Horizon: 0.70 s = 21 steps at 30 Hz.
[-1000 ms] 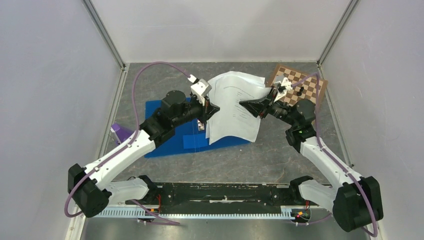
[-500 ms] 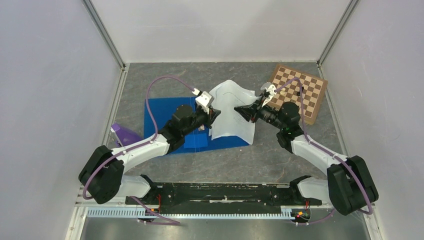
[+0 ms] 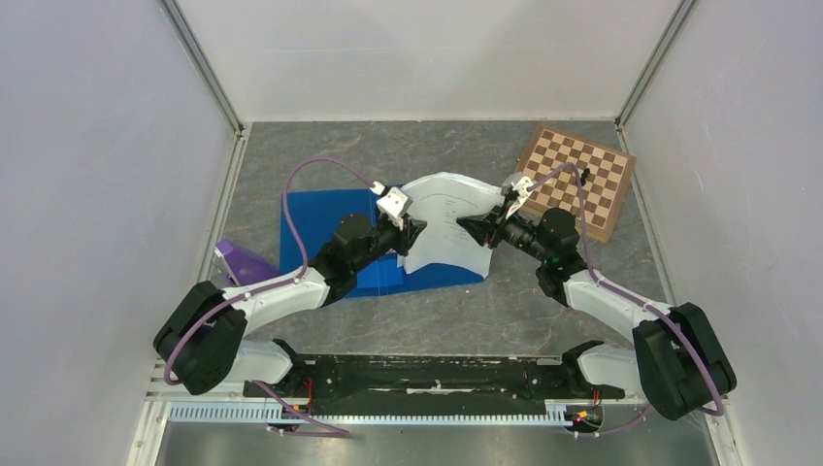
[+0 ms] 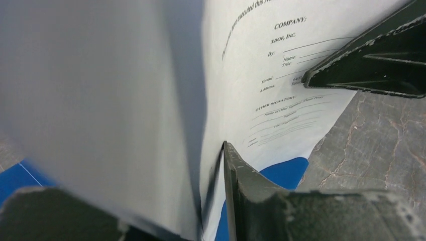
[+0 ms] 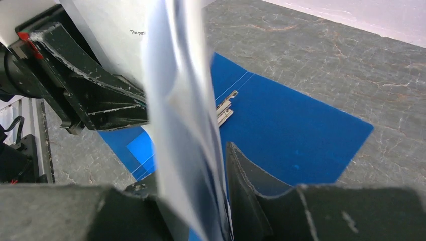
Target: Put the files into the folder
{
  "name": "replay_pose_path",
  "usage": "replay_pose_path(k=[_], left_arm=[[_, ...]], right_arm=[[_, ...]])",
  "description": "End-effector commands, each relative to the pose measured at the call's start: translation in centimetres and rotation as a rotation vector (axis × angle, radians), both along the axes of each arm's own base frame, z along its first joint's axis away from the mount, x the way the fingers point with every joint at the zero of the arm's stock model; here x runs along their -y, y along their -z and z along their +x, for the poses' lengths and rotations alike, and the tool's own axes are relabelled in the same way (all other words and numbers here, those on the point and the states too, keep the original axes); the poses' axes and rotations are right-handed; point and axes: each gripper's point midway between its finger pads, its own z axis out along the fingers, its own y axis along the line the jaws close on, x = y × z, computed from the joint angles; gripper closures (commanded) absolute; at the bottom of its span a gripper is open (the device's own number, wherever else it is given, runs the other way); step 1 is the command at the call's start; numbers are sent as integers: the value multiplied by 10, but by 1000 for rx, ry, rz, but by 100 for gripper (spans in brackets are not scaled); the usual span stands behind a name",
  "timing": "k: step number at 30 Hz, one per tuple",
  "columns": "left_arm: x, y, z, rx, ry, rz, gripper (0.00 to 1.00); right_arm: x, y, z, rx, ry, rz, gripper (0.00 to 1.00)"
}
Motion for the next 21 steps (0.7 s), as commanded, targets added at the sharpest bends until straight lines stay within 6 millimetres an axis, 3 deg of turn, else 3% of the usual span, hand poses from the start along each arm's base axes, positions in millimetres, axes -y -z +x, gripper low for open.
replay_pose_path(k=[1, 3, 4, 5, 7, 15, 21], left_arm=[[-3, -13, 5, 54, -35, -41, 72], [-5, -17, 3, 51, -43, -70, 72], [-6, -18, 1, 48, -43, -86, 68], [-5, -19, -1, 46, -36, -100, 57], [-3, -16, -4, 34, -17, -99, 50], [-4, -17, -9, 30, -14, -146, 58], [-2, -28, -18, 62, 30, -183, 54]], right_arm=[[3, -11, -1, 66, 17, -2, 68], [5, -10, -4, 66, 21, -2, 68], [6, -8, -5, 65, 23, -4, 68], [7, -8, -6, 66, 24, -2, 68], [8, -5, -8, 61, 26, -6, 68], [10, -1, -13, 59, 25, -8, 68], [11, 1, -17, 58, 24, 8, 66]])
